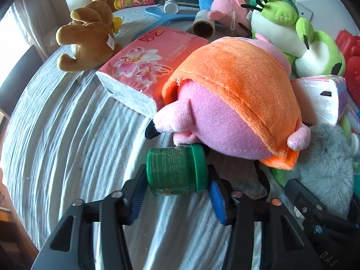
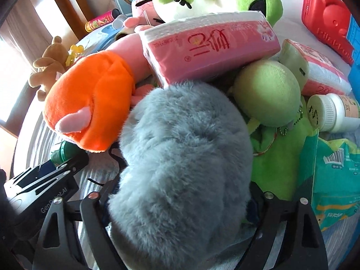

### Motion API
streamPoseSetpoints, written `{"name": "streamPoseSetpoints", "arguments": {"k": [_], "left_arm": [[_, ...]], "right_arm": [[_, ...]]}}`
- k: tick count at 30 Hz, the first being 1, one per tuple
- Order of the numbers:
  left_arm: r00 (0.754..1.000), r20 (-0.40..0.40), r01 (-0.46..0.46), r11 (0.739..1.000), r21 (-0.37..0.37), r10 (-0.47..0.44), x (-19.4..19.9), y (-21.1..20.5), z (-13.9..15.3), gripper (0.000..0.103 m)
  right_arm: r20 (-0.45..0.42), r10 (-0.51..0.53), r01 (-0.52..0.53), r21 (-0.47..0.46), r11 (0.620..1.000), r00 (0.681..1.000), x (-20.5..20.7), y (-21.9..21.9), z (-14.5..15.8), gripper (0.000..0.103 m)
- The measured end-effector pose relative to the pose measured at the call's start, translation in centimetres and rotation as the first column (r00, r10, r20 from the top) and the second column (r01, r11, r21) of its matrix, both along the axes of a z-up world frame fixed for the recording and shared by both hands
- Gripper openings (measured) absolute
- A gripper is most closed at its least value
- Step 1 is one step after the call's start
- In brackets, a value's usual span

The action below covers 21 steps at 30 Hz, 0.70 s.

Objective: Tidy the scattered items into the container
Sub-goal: 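Hold the green container in the left tool while the right tool holds the grey plush, then lift the green container with the left tool while the right tool lifts the grey plush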

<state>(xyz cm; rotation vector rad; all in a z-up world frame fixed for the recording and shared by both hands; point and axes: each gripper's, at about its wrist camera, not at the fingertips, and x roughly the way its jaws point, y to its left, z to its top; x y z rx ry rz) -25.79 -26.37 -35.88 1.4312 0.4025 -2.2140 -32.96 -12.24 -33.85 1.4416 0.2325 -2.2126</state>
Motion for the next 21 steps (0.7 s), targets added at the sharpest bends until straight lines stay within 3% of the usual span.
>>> {"name": "streamPoseSetpoints", "arguments": {"k": [1,7,10,13,18,20,21], "left_arm": [[1.000,-0.007,0.007,1.000,-0.003,-0.007,0.2,-0.8,0.4,0.045],[0.999,0.004,0.037,0.999,0.002,-0.037,0.3,-1.2,-1.3,0.045],[0.999,0.013,0.042,0.999,0.010,-0.043,0.3,-1.5,-2.1,0.046],[0.999,0.016,0.041,0.999,0.021,-0.041,0.3,-1.8,-2.9,0.051],[0.998,0.013,0.057,0.998,0.007,-0.057,0.0,-1.3,-3.7,0.046],[0.998,0.009,0.066,0.998,0.002,-0.066,0.1,-1.0,-4.0,0.046],[0.998,0.008,0.070,0.998,0.005,-0.070,0.2,-0.9,-4.2,0.045]], "right_arm": [[-0.026,0.008,-0.007,0.031,0.999,1.000,0.4,-0.1,0.0,0.068],[-0.008,-0.005,0.005,0.023,1.000,1.000,0.3,0.9,0.1,0.068],[0.008,0.004,-0.005,0.018,1.000,1.000,0.1,0.5,-0.1,0.083],[0.015,0.006,-0.006,0.031,0.999,1.000,0.1,0.3,-0.3,0.092],[0.038,-0.019,0.019,0.012,1.000,0.999,-0.7,0.2,-0.2,0.093],[0.024,-0.028,0.028,0.021,0.999,0.999,-0.7,0.1,0.0,0.080],[0.010,-0.034,0.034,0.018,0.999,0.999,-0.5,0.5,0.2,0.061]]}}
